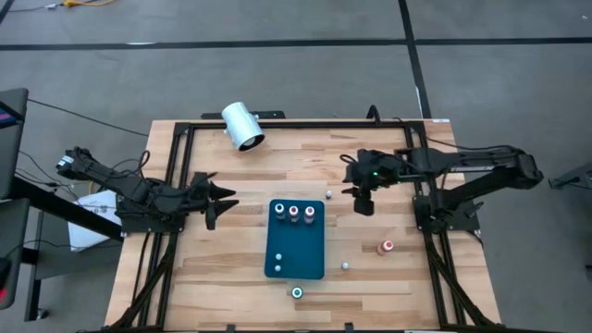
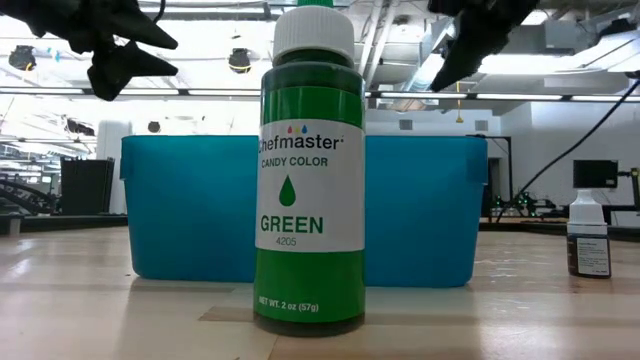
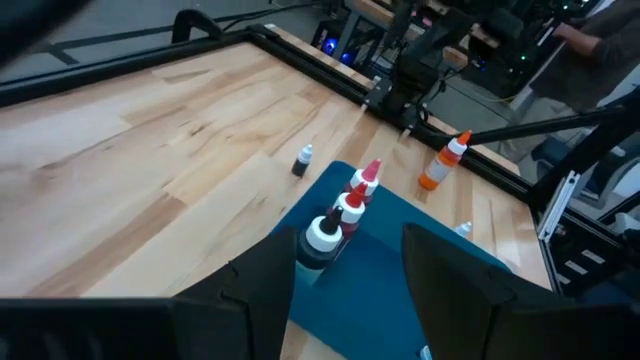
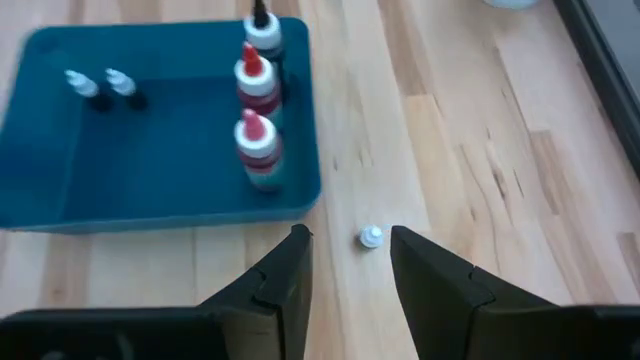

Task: Pick & Place food coloring
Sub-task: Put the small green food coloring bottle into the blue bin

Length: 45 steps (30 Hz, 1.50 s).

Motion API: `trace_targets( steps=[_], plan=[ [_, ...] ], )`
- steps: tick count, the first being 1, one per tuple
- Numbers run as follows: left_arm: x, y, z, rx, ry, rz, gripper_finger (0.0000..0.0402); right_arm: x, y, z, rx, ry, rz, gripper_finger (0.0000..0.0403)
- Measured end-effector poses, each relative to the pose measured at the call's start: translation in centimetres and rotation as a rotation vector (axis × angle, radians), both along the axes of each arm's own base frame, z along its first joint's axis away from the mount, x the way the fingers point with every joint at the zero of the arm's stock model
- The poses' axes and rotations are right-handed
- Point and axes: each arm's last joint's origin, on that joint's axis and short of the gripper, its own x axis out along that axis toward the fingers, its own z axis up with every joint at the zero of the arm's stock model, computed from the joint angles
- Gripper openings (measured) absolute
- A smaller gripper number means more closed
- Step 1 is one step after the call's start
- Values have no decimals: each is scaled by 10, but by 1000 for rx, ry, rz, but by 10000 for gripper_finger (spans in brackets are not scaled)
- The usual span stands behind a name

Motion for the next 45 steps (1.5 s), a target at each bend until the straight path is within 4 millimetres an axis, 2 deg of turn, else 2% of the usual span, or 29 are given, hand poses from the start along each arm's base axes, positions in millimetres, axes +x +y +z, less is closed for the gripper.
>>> trace_targets(
  steps=[4, 12, 15, 24, 36, 45],
  plan=[
    [-2, 1, -1, 6, 13, 1, 174, 9, -6, -9, 0, 44, -20, 149],
    [-3, 1, -1, 7, 15, 3, 174, 20, -12, -23, -30, 105, 5, 246],
    [-3, 1, -1, 8, 14, 8, 174, 23, -12, -26, -42, 111, 20, 266],
    [-3, 1, -2, 10, 22, 9, 174, 30, -12, -39, -51, 182, 45, 271],
    [-3, 1, -2, 8, 26, 11, 174, 52, -29, -84, -31, 339, 61, 271],
    [-3, 2, -2, 9, 27, 11, 174, 71, -38, -106, -12, 314, 101, 271]
  ],
)
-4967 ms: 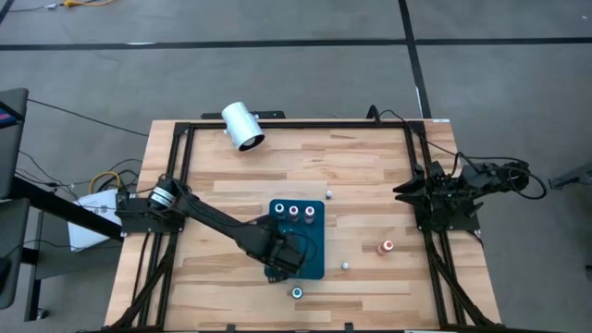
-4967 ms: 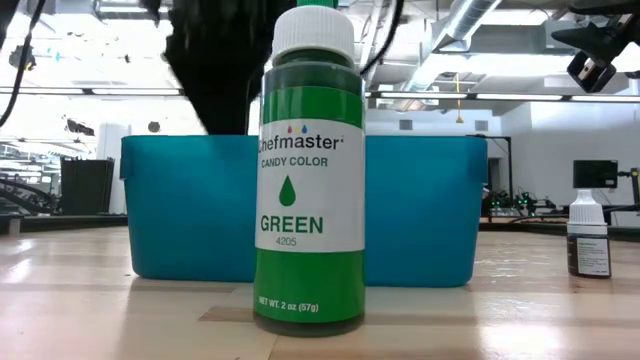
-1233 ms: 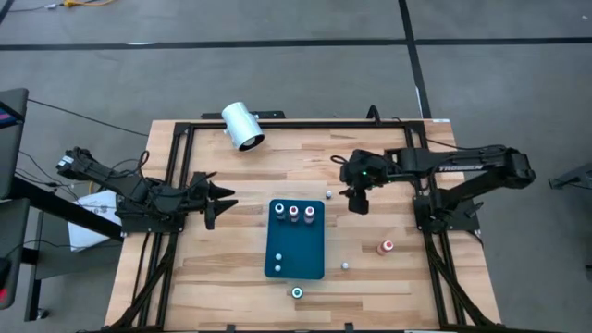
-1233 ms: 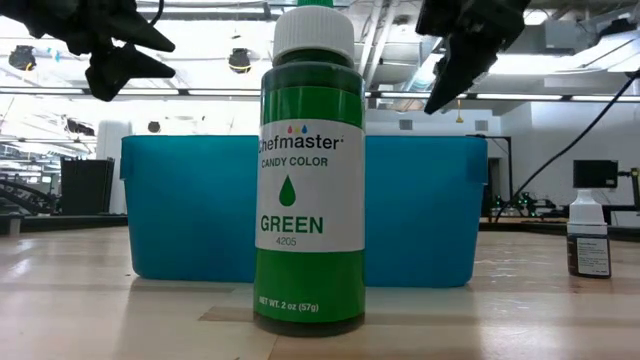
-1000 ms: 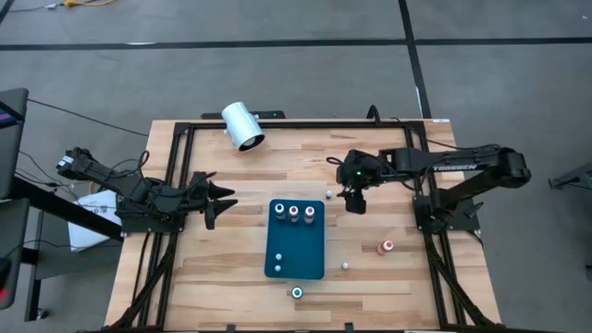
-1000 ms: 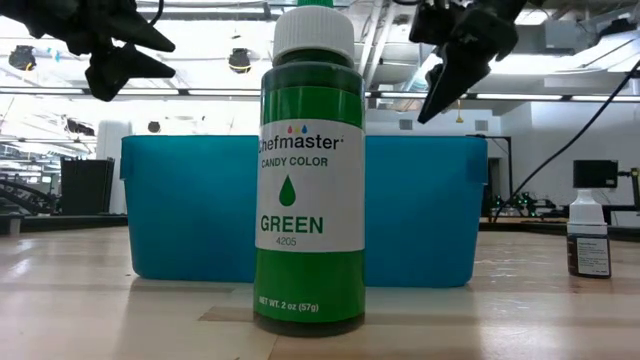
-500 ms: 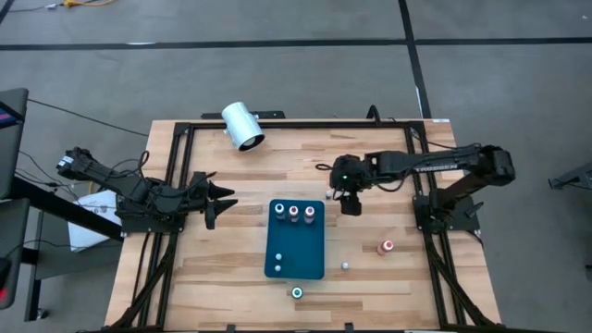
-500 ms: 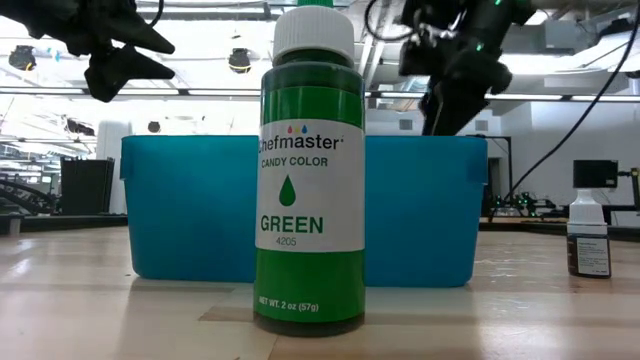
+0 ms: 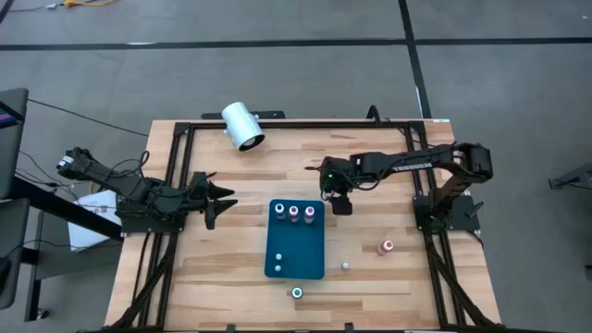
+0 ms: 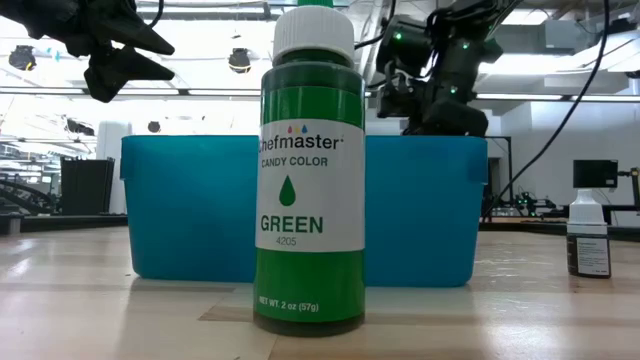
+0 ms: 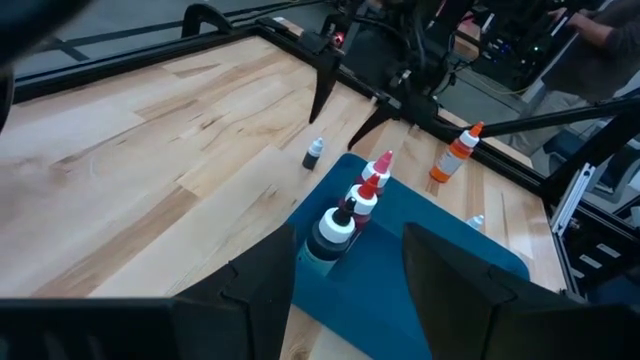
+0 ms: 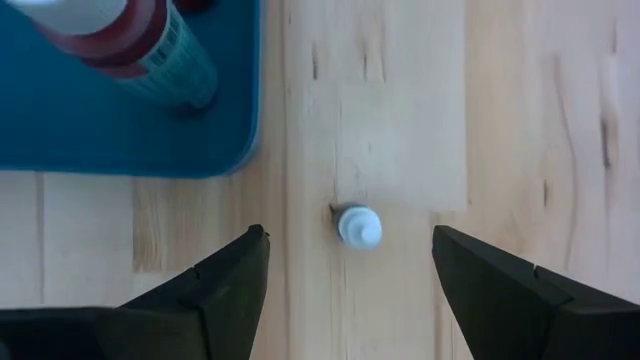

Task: Pick & Place food coloring
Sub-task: Put the small green food coloring bottle into the blue bin

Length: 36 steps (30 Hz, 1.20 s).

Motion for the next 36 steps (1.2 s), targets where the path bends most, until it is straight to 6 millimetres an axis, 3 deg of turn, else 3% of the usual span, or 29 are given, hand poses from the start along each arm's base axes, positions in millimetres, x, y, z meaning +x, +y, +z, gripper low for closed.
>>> trace_targets(
  steps=[11, 19, 36],
  plan=[
    [0, 0, 0, -1, 0, 0, 174, 12, -6, -28, -2, 45, 10, 271],
    [0, 0, 0, -3, -1, 1, 174, 12, -10, -29, -2, 42, -2, 264],
    [0, 0, 0, -4, -2, 1, 174, 11, -12, -29, -2, 43, -9, 137]
  ],
)
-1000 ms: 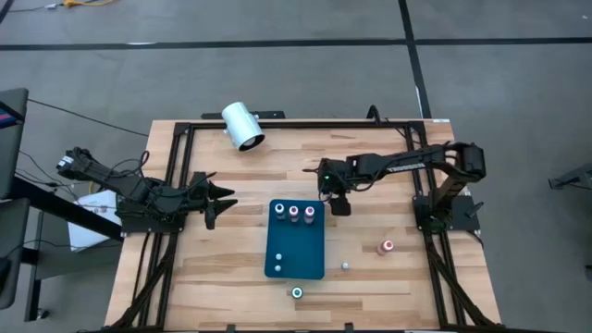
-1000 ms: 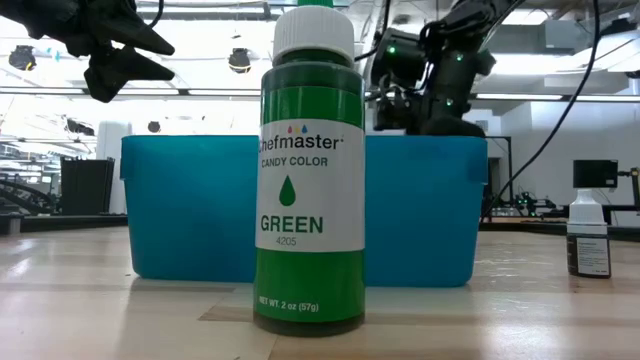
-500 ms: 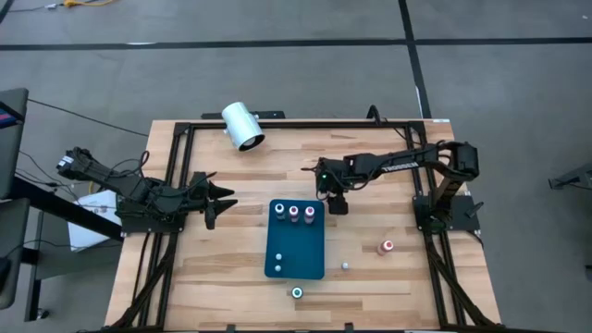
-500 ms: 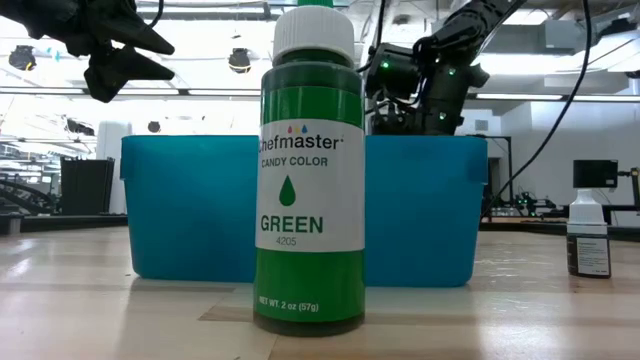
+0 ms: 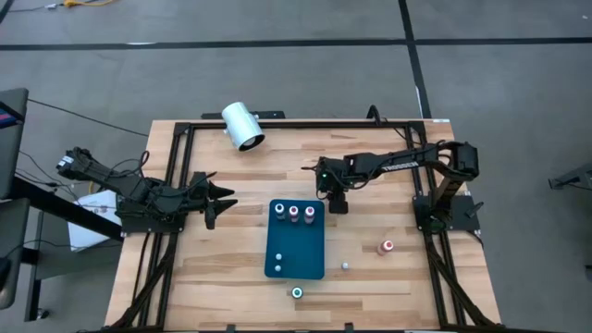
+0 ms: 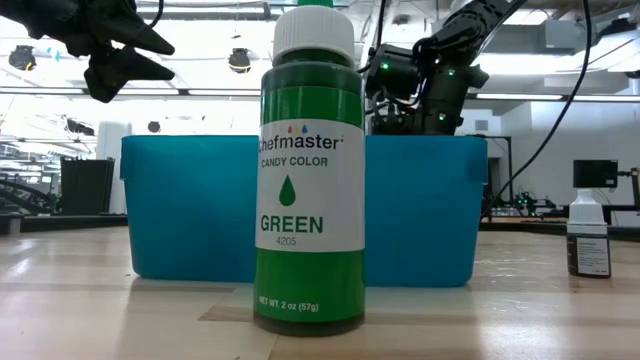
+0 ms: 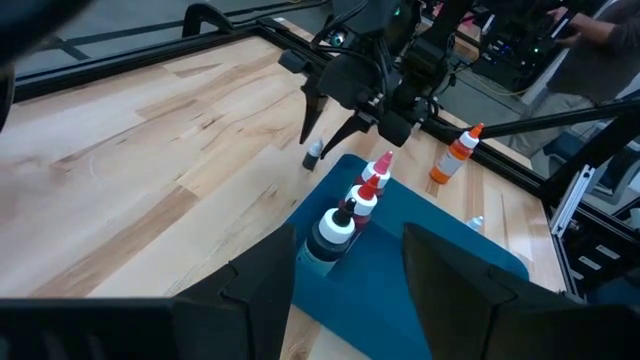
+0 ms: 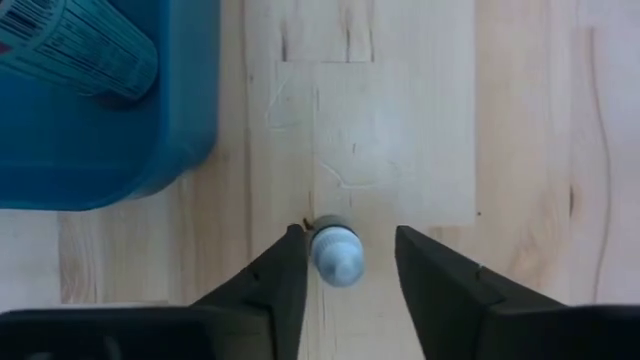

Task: Pick & Place food coloring
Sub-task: Put the small green food coloring bottle into the blue bin

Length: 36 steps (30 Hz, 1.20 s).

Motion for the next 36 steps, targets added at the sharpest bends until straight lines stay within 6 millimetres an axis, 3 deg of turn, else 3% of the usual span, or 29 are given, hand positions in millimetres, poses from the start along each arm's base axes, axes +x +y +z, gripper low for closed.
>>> trace_targets(
  steps=[17, 23, 30, 36],
  plan=[
    [0, 0, 0, 0, 0, 0, 174, -4, 1, 0, 7, 42, -1, 58],
    [0, 0, 0, 3, 1, -1, 174, -12, 3, 5, 21, 95, -13, 48],
    [0, 0, 0, 37, 12, -11, 174, -7, 9, 33, 34, 141, -8, 49],
    [0, 0, 0, 76, 23, -26, 174, 6, 29, 71, 27, 130, 64, 49]
  ],
)
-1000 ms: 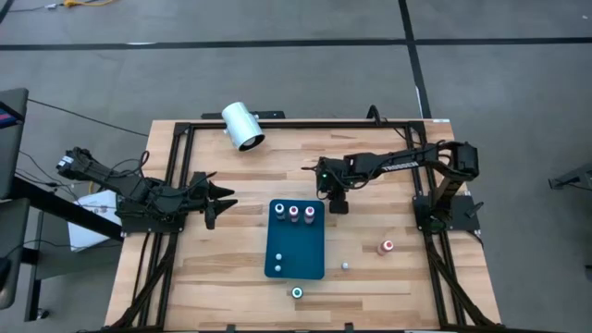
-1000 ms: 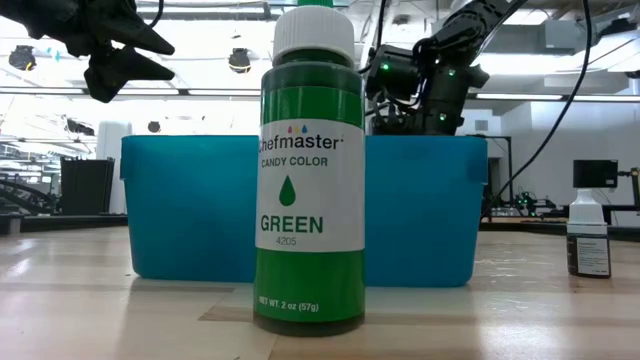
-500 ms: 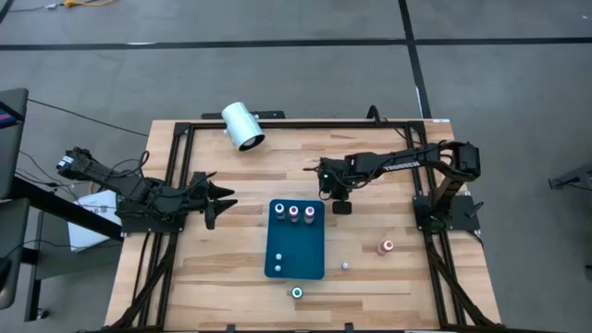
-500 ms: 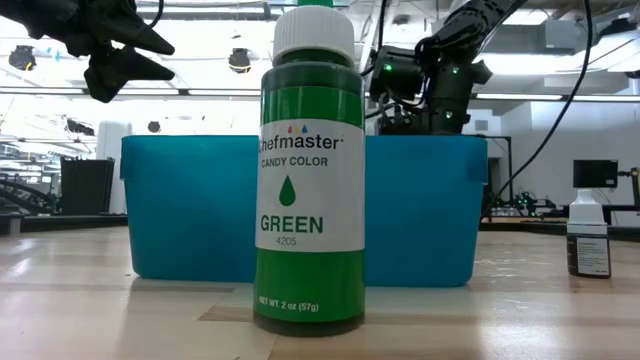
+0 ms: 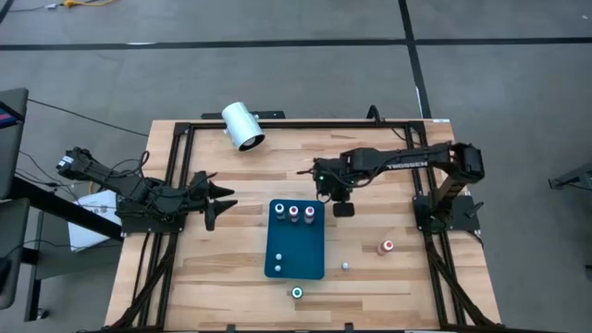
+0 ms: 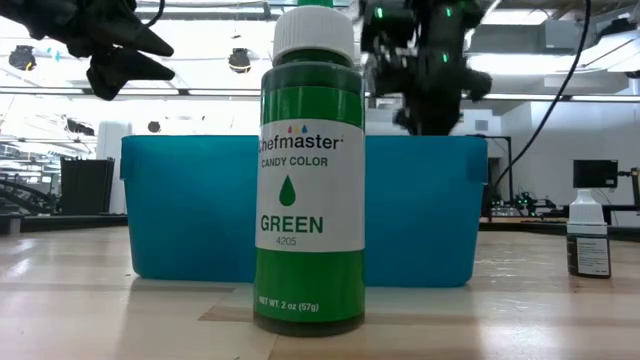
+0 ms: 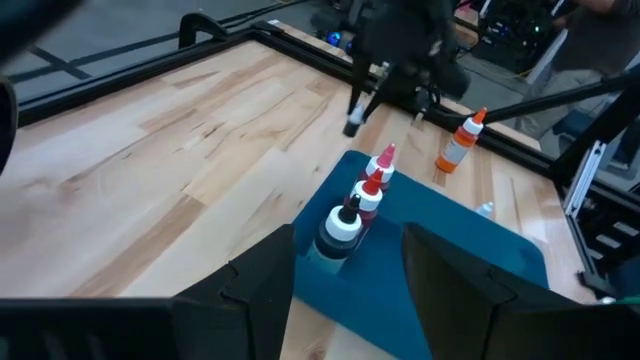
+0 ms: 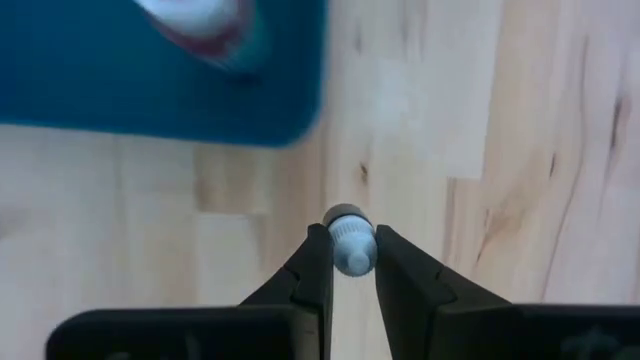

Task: Pick & Place food coloring
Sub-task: Put the small green food coloring bottle into the blue bin

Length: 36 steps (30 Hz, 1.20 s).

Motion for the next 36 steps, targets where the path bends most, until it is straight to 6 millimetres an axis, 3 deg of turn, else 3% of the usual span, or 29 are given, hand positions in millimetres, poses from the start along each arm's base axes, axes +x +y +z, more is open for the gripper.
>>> trace_targets(
  steps=[11, 18, 25, 36],
  plan=[
    [-3, -1, -2, 60, 37, -40, 174, 12, 41, 67, 23, -95, 34, 48],
    [-17, -3, 7, 87, -27, -121, 174, 16, 76, 97, 64, -200, 42, 48],
    [-27, -1, 5, 87, -55, -154, 174, 19, 106, 106, 127, -296, 23, 48],
    [-25, -5, -41, 13, -208, -217, 174, 15, 137, 109, 188, -337, 23, 48]
  ],
)
